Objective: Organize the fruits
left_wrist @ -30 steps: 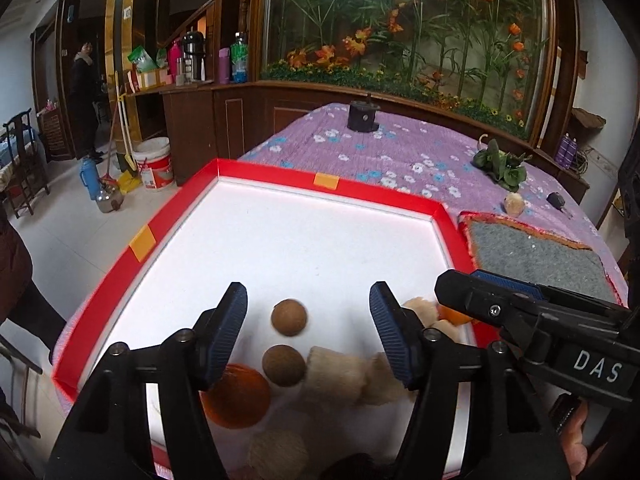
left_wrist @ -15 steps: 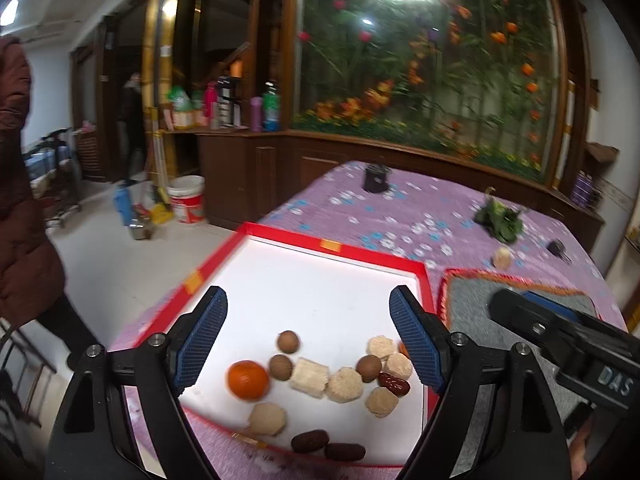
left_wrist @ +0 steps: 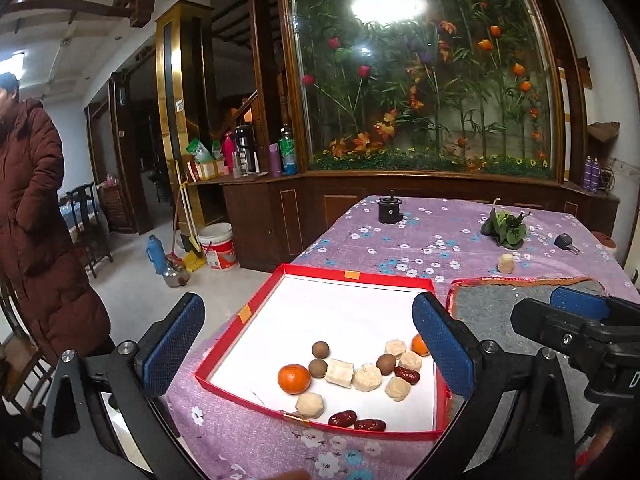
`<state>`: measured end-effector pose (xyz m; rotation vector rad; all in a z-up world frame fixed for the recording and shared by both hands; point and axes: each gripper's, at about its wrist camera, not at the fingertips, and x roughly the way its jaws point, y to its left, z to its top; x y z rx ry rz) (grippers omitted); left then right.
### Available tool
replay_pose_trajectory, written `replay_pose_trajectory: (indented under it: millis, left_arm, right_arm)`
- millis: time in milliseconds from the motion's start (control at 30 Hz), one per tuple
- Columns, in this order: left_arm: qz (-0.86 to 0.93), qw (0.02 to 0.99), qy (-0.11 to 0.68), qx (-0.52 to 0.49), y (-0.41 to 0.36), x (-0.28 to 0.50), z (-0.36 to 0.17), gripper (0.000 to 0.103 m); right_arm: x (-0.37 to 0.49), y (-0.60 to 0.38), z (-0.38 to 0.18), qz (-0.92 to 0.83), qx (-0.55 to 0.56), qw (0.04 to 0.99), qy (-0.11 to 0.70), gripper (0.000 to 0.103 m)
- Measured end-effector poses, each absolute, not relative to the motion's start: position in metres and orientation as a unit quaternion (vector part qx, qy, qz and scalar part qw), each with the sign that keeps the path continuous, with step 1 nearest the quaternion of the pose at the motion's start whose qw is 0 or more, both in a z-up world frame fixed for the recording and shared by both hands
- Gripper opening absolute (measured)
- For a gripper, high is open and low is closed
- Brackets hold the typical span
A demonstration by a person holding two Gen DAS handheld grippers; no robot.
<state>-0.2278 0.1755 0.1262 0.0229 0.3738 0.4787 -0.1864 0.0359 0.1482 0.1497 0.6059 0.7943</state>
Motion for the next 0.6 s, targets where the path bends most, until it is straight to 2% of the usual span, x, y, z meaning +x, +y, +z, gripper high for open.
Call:
replay_pose_trajectory:
  millis: [300, 600]
  left_arm:
    - [0.217, 0.954, 0.199, -0.046, 0.185, -0.245, 0.138, 0.103]
    - [0.213, 0.956, 0.202, -0.018, 0.184, -0.248, 0.141, 0.103]
  right_arm:
    - [-0.195, 0.030, 0.163, 0.365, 0.061, 0.891, 0.265, 0.087]
    - [-0.196, 0.041, 0.166, 0.363, 0.050, 0.893, 0.261, 0.087]
